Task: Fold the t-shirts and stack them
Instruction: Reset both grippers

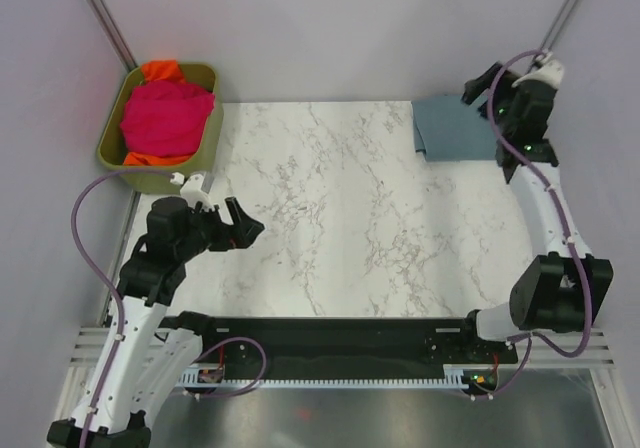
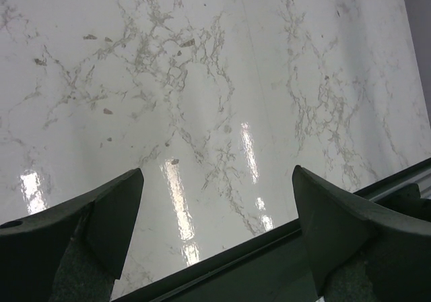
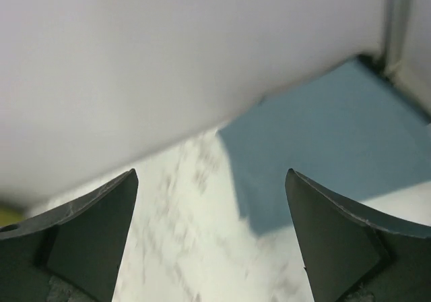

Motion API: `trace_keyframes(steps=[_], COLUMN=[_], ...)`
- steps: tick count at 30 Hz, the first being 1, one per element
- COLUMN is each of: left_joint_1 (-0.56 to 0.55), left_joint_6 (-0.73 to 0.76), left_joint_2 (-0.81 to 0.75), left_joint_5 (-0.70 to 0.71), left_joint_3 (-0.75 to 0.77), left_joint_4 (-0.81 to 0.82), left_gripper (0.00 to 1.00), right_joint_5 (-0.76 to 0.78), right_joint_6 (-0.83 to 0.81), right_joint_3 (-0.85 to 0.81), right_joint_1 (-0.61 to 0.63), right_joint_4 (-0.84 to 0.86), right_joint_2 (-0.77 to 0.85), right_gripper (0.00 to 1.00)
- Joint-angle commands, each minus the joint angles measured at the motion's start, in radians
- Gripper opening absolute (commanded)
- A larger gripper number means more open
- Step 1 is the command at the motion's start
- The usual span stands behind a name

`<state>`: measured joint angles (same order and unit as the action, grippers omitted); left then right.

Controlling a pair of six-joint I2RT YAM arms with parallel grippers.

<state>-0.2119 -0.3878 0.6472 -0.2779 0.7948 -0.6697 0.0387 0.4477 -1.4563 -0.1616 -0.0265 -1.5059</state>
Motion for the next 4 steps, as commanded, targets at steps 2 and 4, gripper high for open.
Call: trace_keyframes(steps=[2,4], left_joint_1=[-0.004,-0.004], left_joint_6=[-0.028,-0.025], left_joint_2=[-0.037,-0.049], left_joint_5=[0.048,0.057], left_joint_3=[-0.006,-0.006], left_joint_4=[0.039,0.039], left_gripper=[1.0,1.0], right_joint_5=[-0.158,-0.201], right_joint_6=[0.072,0.089], right_joint_3=[0.377,0.55], right_joint_1=[0.154,0.218], right_joint_4=[0.013,0.013], right_joint_2=[0.135,0.2], right_gripper=[0.98,0.98])
